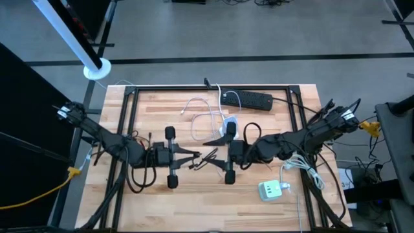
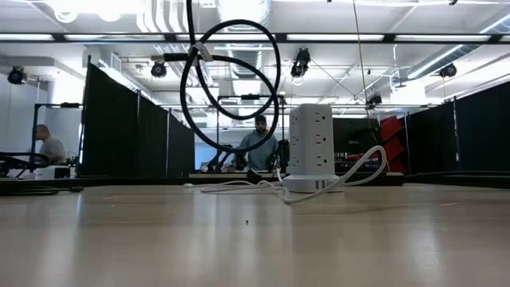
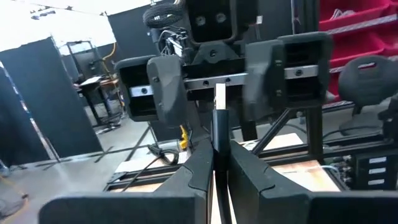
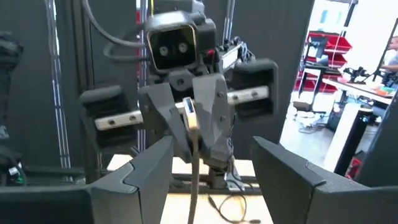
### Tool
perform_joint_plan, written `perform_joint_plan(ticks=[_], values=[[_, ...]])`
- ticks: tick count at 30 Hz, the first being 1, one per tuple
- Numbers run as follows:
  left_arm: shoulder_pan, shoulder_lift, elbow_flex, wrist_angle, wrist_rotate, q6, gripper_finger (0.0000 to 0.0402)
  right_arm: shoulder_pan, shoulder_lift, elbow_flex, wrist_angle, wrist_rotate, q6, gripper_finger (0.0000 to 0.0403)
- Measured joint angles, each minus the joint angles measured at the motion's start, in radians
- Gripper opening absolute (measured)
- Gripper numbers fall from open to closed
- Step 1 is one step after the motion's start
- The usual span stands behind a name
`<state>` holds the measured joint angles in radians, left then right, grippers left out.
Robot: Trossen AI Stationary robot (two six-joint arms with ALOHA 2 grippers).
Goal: Insert USB
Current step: Insert the bottom black charger cable into the top white outlet extension
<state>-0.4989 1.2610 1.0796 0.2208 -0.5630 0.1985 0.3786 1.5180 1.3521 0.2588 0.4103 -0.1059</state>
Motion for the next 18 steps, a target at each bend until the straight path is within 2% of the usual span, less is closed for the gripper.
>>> perform_joint_plan(ticks=[9,18], values=[[0.066,0.000,0.000,0.090,0.205,0.005,0.0021,0.000,0.002,0.000,0.054,0.000,-0.010,0.0199],[0.085,0.000,0.000,0.094,0.234,0.005,0.0021,0.001,0.002,0.000,0.066,0.000,0.002,0.0199]])
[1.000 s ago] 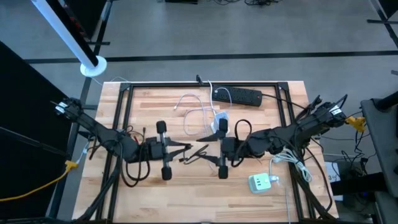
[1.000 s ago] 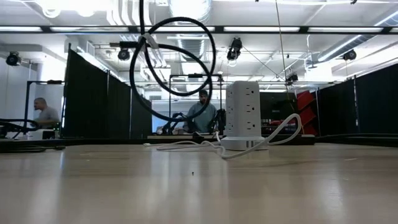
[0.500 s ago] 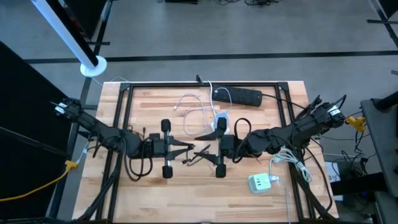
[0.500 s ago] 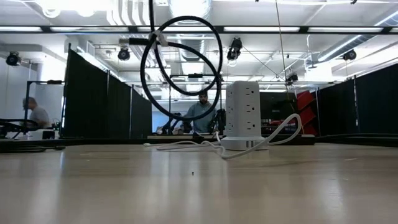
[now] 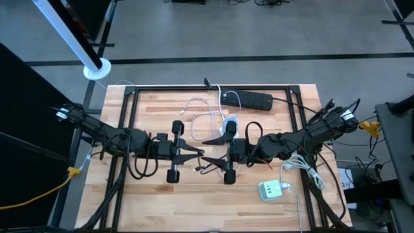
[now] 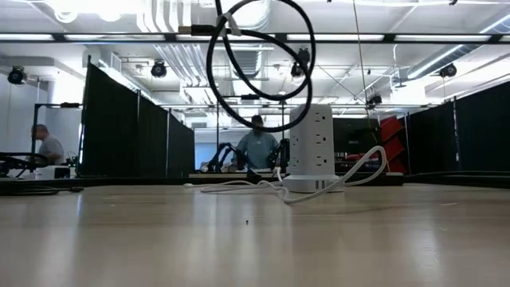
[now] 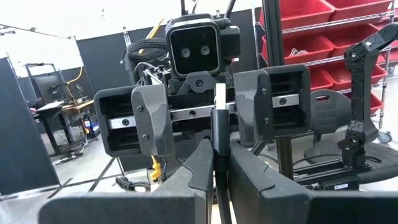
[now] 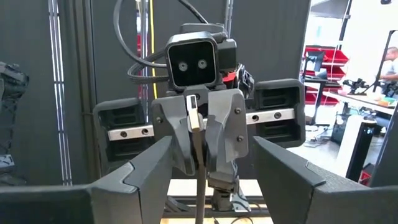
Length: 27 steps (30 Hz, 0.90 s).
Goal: Insert USB
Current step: Insert the bottom black charger cable into the top white outlet extension
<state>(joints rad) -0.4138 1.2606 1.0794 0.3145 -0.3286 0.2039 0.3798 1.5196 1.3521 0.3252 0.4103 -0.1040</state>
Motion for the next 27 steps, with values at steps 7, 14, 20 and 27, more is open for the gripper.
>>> perform_joint_plan(ticks=[7,14,20,27], values=[[0.022,-0.005,0.000,0.022,-0.001,-0.005,0.0021,0.002,0.000,0.000,0.000,0.000,-0.004,0.0199],[0.029,-0.031,0.000,0.140,-0.001,-0.008,0.0021,-0.001,0.000,0.000,0.000,0.043,-0.005,0.0199],[0.032,-0.022,0.000,0.174,-0.001,-0.011,0.0021,-0.019,0.004,0.000,0.006,0.041,0.045,0.0199],[0.046,0.028,0.000,0.170,-0.002,-0.037,0.0021,-0.041,0.008,0.000,0.008,0.025,0.104,0.0199]])
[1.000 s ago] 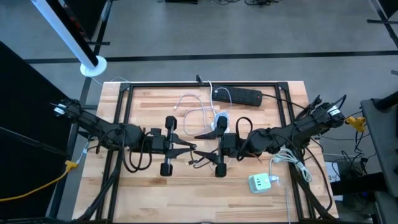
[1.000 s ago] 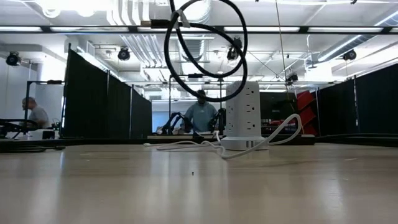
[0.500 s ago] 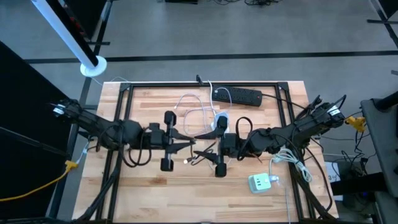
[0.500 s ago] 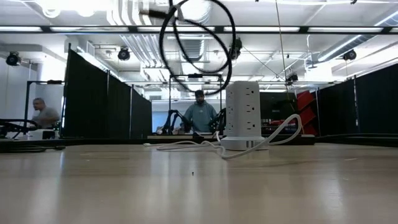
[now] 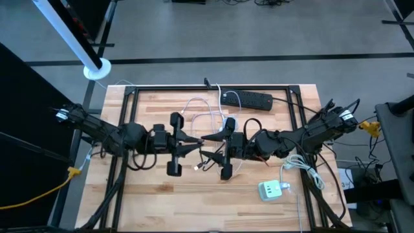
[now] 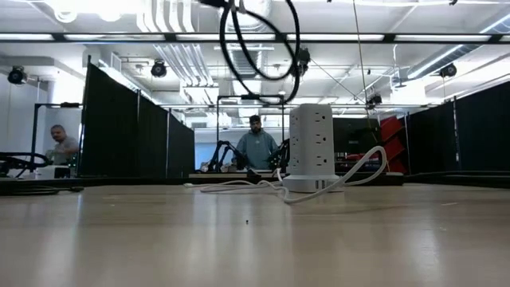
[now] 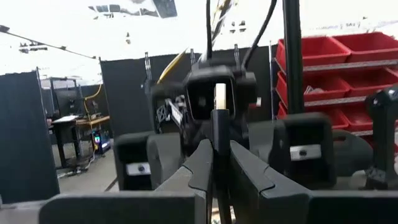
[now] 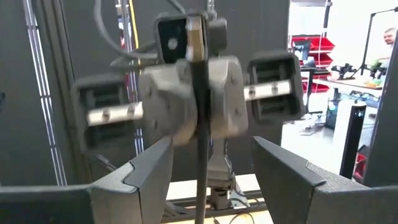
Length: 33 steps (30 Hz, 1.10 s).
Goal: Insert USB
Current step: Insert the bottom black charger cable into the top white outlet extension
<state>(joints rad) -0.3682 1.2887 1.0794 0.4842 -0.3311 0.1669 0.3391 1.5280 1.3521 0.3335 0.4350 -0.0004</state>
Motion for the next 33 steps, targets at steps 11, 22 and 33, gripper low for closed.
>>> perform_joint_plan(ticks=[11,22,33], values=[[0.007,0.000,0.000,0.013,0.001,-0.007,0.0021,-0.003,-0.001,0.000,-0.010,0.002,0.002,0.0111],[0.014,0.000,0.000,-0.015,-0.002,-0.049,0.0021,-0.008,-0.001,0.000,-0.006,-0.020,0.003,0.0006],[0.015,-0.034,0.000,-0.074,-0.062,-0.026,0.0137,-0.011,-0.012,0.000,-0.156,0.064,0.148,0.0003]])
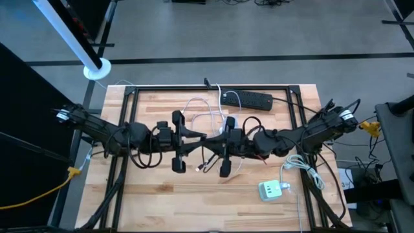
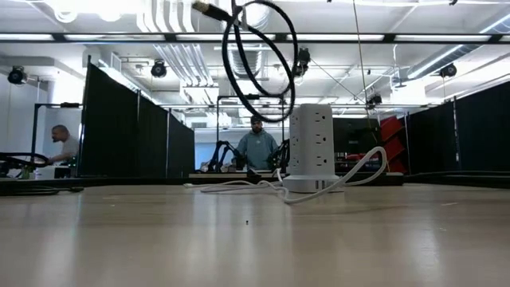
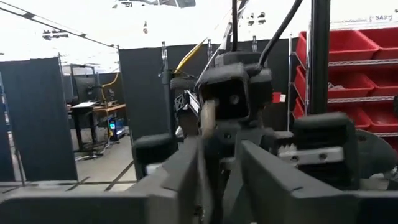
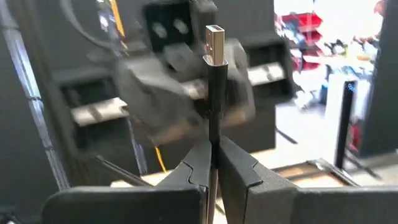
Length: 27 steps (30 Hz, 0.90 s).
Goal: Insert USB
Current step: Insert the bottom black charger cable into the top white outlet extension
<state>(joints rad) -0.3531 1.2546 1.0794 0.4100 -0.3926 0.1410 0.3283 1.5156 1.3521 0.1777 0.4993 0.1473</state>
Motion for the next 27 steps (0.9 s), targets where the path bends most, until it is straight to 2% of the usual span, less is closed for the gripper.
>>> perform_joint_plan(ticks=[3,7,9,12,15,18,22,25,27], values=[[0.000,-0.041,0.000,-0.124,-0.036,-0.001,0.0181,-0.005,-0.013,0.000,-0.153,0.033,0.092,0.0003],[0.006,-0.103,0.000,-0.316,-0.178,-0.098,0.0223,-0.021,-0.027,0.001,-0.463,0.050,0.331,0.0003],[0.029,-0.137,0.000,-0.420,-0.248,-0.180,0.0232,-0.030,-0.027,0.001,-0.653,0.035,0.488,0.0003],[0.105,-0.157,-0.001,-0.591,-0.262,-0.312,0.0231,-0.056,-0.007,0.001,-0.887,-0.046,0.721,0.0002],[0.207,-0.146,-0.015,-0.708,-0.192,-0.411,0.0215,-0.092,0.033,0.001,-1.058,-0.191,0.897,0.0002],[0.303,-0.110,-0.033,-0.726,-0.076,-0.413,0.0192,-0.130,0.091,0.000,-1.170,-0.324,0.995,0.0002],[0.407,-0.037,-0.064,-0.727,0.046,-0.352,0.0161,-0.162,0.177,0.000,-1.179,-0.472,1.020,0.0002],[0.482,0.011,-0.092,-0.696,0.091,-0.305,0.0140,-0.189,0.238,0.000,-1.165,-0.553,1.020,0.0002],[0.532,0.049,-0.109,-0.657,0.170,-0.270,0.0126,-0.210,0.281,0.000,-1.153,-0.587,1.007,0.0002]])
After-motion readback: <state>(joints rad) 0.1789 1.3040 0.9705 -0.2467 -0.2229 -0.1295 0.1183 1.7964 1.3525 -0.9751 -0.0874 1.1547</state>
